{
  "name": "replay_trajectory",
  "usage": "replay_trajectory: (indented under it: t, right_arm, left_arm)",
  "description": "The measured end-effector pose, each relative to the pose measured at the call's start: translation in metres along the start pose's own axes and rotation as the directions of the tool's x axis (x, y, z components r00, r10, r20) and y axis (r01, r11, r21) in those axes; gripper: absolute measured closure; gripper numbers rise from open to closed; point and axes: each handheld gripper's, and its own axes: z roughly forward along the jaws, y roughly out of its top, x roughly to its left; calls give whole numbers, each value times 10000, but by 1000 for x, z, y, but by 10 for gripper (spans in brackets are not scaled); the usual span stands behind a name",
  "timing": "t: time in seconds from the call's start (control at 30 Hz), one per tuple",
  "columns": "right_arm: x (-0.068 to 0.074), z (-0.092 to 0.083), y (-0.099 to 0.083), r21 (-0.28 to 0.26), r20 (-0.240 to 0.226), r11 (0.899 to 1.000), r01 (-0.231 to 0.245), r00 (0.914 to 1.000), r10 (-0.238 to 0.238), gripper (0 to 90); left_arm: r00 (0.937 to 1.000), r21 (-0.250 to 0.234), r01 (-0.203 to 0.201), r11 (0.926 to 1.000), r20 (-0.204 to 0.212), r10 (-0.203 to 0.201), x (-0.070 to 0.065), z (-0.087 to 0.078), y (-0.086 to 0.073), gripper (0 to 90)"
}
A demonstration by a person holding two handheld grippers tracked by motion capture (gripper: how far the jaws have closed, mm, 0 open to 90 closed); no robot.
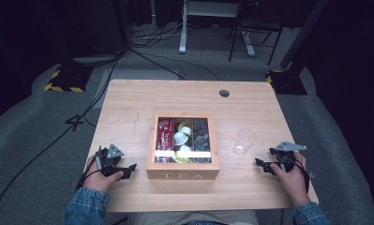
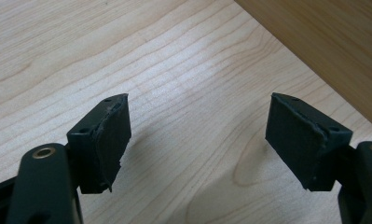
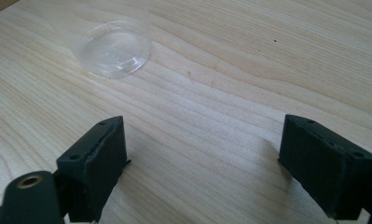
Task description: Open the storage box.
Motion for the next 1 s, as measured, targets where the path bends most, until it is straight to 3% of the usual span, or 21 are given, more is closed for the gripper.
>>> replay_trajectory:
  t: [0.4, 0.57, 0.9, 1.0]
  right_arm:
    - [0, 0, 0, 1, -1, 10000, -3, 10000, 3, 149]
    - [0, 0, 0, 1, -1, 10000, -5, 10000, 5, 148]
    - [0, 0, 0, 2, -2, 10000, -3, 10000, 3, 149]
    - [0, 0, 0, 1, 0, 10000, -2, 10000, 2, 148]
  left_arm:
    - [9999, -416, 92, 9991, 66, -89, 2, -14, 8, 230]
    - [9996, -945, 124, 9954, 249, -101, -4, -28, 18, 236]
    - [9973, -1263, 93, 9919, 728, 0, -18, -44, 29, 270]
    - [9967, -1372, -101, 9905, 779, 209, -23, -48, 33, 263]
